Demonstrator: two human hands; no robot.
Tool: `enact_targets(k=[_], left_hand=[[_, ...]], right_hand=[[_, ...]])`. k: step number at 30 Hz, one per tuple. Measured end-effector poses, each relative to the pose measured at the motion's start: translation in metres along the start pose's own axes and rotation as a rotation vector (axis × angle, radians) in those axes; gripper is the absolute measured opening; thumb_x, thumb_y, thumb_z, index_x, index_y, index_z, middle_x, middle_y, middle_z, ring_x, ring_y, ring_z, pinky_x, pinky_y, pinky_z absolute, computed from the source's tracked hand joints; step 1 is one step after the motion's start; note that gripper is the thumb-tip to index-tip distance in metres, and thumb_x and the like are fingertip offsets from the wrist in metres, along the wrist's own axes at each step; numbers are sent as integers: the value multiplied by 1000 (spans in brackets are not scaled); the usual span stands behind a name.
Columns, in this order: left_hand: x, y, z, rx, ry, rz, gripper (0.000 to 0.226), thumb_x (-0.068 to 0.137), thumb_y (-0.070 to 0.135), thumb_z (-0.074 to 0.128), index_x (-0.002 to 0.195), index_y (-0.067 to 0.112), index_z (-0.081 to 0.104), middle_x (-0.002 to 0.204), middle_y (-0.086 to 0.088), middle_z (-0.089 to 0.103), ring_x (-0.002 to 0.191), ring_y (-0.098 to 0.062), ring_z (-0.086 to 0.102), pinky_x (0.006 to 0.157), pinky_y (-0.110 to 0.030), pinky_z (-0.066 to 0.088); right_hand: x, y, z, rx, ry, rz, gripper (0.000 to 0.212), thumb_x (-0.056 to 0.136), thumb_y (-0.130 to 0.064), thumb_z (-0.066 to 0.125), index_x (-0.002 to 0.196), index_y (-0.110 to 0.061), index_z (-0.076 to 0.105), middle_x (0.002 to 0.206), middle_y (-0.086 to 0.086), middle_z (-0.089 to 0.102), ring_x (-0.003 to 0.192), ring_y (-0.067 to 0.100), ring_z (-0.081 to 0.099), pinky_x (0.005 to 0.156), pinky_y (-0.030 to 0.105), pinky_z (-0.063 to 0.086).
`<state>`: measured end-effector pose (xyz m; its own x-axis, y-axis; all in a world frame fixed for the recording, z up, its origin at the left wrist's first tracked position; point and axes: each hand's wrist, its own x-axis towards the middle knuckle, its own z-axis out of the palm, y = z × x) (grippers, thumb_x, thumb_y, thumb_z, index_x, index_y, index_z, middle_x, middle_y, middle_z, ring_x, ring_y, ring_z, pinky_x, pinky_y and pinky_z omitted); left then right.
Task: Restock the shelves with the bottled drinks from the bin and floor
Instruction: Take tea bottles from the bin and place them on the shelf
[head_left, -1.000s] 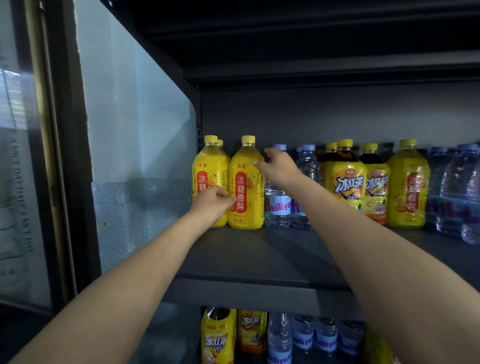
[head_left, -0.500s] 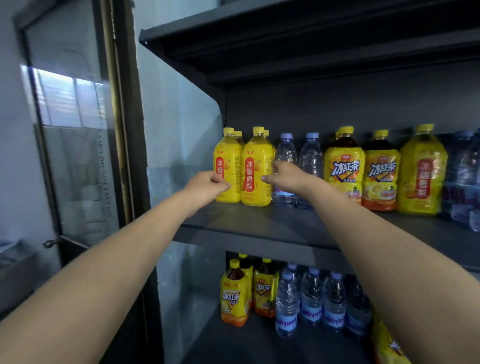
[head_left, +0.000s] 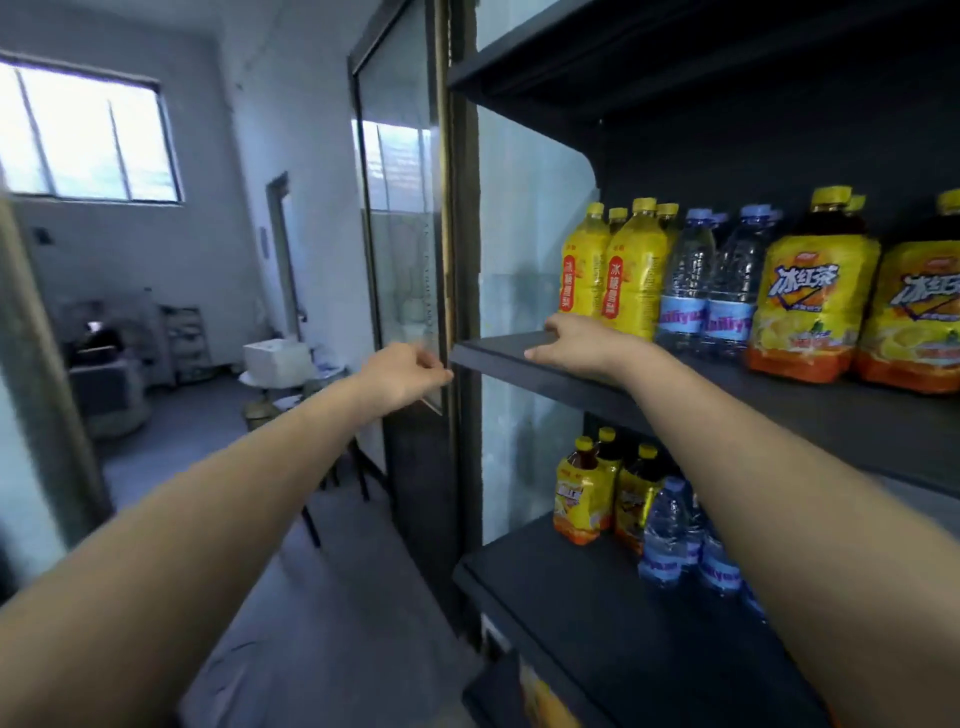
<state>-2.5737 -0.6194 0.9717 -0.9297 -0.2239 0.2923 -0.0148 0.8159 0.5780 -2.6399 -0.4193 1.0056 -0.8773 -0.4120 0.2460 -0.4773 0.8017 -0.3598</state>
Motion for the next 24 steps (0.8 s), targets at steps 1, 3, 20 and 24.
enact_targets(k=[1,3,20,24], left_hand=[[-13,-6,-8,28,1,-28,17,90,30,58,95,15,61,100,-5,61,100,-22,57,85,-29,42],[-38,-17,-24,77,7,-80,20,91,29,56,99,11,61,100,-4,57,96,-20,53,83,-28,40],[-289,-162,-125,562,-34,-494,46,88,43,53,121,11,56,126,-13,55,113,-31,53,96,-41,45],[-372,-190,-136,605,-36,-606,43,87,44,52,120,17,54,125,-10,48,117,-33,49,97,-45,42]], right_hand=[[-3,-9,5,14,-12,-28,62,91,-40,56,138,-3,40,141,13,44,126,28,45,97,30,38],[-10,-28,19,54,-55,-77,60,91,-40,56,138,-5,41,141,11,45,125,27,46,92,28,38],[-136,-226,170,57,-409,-426,50,95,-27,52,135,0,44,141,16,45,125,30,46,99,32,40],[-192,-263,211,9,-513,-486,57,97,-26,47,147,-6,26,154,11,27,136,27,35,106,32,33]])
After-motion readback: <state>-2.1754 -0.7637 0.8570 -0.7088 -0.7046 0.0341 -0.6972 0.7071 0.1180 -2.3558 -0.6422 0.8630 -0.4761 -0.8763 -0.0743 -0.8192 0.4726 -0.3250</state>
